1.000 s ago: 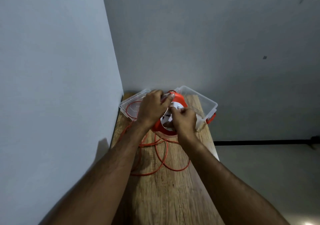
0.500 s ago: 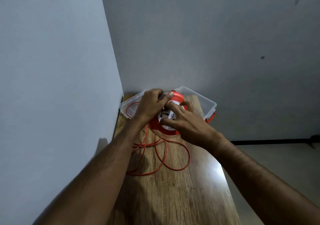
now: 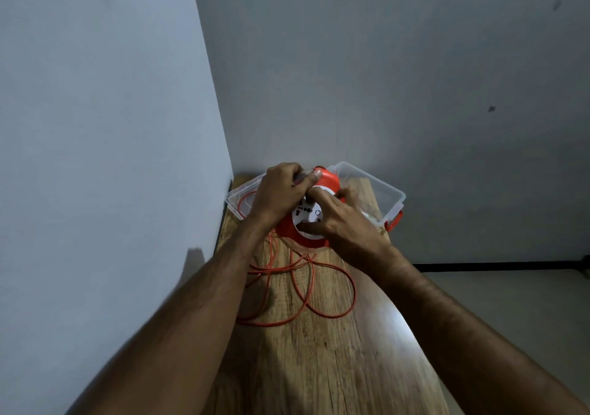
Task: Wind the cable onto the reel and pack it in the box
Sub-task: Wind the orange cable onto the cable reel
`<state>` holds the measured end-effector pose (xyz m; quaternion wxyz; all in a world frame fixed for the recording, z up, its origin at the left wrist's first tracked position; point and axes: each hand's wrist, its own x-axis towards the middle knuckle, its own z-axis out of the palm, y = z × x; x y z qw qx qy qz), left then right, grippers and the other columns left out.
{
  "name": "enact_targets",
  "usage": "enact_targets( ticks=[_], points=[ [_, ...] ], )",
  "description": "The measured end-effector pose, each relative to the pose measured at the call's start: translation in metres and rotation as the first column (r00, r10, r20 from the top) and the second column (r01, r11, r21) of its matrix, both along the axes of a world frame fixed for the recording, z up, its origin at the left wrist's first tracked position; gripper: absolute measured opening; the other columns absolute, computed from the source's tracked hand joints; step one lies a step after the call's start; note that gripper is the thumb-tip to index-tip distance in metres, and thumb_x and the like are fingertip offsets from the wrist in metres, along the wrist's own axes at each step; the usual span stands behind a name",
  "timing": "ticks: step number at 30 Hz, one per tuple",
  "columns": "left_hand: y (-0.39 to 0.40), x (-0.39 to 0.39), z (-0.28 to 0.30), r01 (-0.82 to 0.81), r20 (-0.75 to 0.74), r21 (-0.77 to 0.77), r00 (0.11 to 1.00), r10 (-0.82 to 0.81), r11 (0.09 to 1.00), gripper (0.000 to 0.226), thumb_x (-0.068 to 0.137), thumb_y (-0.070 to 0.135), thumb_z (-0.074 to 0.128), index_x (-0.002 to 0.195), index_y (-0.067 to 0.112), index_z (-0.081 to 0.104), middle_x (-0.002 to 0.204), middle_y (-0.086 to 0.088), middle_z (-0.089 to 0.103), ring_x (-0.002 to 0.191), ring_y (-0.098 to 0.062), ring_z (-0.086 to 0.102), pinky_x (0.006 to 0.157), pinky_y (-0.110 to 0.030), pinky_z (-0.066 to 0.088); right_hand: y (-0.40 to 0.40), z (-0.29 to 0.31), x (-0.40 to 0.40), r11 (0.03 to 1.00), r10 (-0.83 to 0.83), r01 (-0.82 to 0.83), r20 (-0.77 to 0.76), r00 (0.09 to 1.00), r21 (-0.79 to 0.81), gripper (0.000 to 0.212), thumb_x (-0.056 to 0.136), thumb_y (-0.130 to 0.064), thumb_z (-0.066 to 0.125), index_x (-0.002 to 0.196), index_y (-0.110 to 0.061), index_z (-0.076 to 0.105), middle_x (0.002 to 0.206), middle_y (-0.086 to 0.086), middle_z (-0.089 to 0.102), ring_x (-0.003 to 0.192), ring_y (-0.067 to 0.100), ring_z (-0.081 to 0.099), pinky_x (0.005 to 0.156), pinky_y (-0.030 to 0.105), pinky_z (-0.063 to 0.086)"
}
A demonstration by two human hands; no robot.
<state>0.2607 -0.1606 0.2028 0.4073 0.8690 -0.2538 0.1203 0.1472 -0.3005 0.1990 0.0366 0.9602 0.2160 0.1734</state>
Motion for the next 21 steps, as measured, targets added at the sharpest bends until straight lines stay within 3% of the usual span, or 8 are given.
enact_targets(
  ticks=[3,6,9,12,14,19,21],
  points=[
    [-0.002,0.000,0.002,0.004,0.026,0.027,1.000,-0.005,1.000,0.046,0.094,0.052,0.061,0.081,0.009,0.067,0.077,-0.003,0.065,0.071,-0.018,0.061,0.066,-0.036,0.053,-0.002,-0.002,0.004,1.000,0.007,-0.008,0.081,0.997,0.014,0.042,0.079,-0.023,0.082,0.119,-0.031,0.073,0.137,0.014,0.049,0.123,0.032,0.051,0.091,0.050,0.037],
    [-0.005,-0.002,0.004,-0.014,0.055,0.035,0.998,0.012,0.999,0.043,0.095,0.050,0.063,0.075,0.012,0.062,0.073,0.000,0.060,0.066,-0.013,0.055,0.059,-0.028,0.040,-0.005,-0.004,0.011,0.996,-0.051,0.041,0.131,0.990,0.075,0.046,0.077,-0.024,0.075,0.121,-0.034,0.072,0.136,0.016,0.052,0.113,0.032,0.056,0.082,0.044,0.034],
    [-0.007,-0.006,0.003,-0.040,0.062,-0.002,0.997,0.040,0.999,0.041,0.095,0.050,0.063,0.075,0.014,0.061,0.071,0.003,0.058,0.064,-0.006,0.052,0.058,-0.022,0.039,-0.004,-0.011,0.015,0.963,-0.130,0.093,0.130,0.983,0.253,0.047,0.075,-0.032,0.062,0.121,-0.027,0.071,0.112,0.012,0.060,0.091,0.029,0.059,0.074,0.040,0.043],
    [-0.009,-0.007,0.000,-0.081,0.031,-0.087,0.996,0.084,0.993,0.042,0.096,0.050,0.061,0.078,0.013,0.065,0.072,0.002,0.063,0.067,-0.011,0.059,0.064,-0.033,0.054,0.004,-0.016,0.015,0.841,-0.271,0.187,0.097,0.958,0.508,0.055,0.072,-0.034,0.072,0.125,-0.020,0.070,0.087,0.008,0.068,0.072,0.026,0.064,0.068,0.035,0.051],
    [-0.011,-0.009,0.000,-0.100,0.012,-0.127,0.995,0.102,0.987,0.043,0.096,0.050,0.061,0.074,0.013,0.063,0.066,0.004,0.060,0.063,-0.011,0.058,0.063,-0.035,0.053,0.013,-0.015,0.015,0.737,-0.366,0.230,0.089,0.926,0.635,0.055,0.071,-0.035,0.077,0.123,-0.018,0.071,0.083,0.005,0.075,0.068,0.022,0.068,0.066,0.029,0.052],
    [-0.009,-0.011,0.001,-0.111,-0.037,-0.103,0.994,0.107,0.989,0.043,0.097,0.051,0.060,0.066,0.023,0.051,0.061,0.008,0.052,0.058,-0.005,0.051,0.055,-0.019,0.036,0.033,-0.014,0.013,0.551,-0.479,0.253,0.054,0.876,0.795,0.045,0.074,-0.038,0.081,0.113,-0.018,0.070,0.086,0.000,0.074,0.070,0.016,0.067,0.061,0.022,0.049],
    [-0.009,-0.013,0.003,-0.126,-0.056,-0.125,0.991,0.120,0.984,0.045,0.097,0.050,0.060,0.062,0.026,0.046,0.058,0.010,0.050,0.057,0.000,0.052,0.051,-0.011,0.029,0.037,-0.013,0.016,0.413,-0.539,0.288,-0.023,0.842,0.864,0.047,0.074,-0.045,0.082,0.108,-0.015,0.068,0.088,-0.001,0.071,0.073,0.013,0.066,0.058,0.016,0.045]
  ],
)
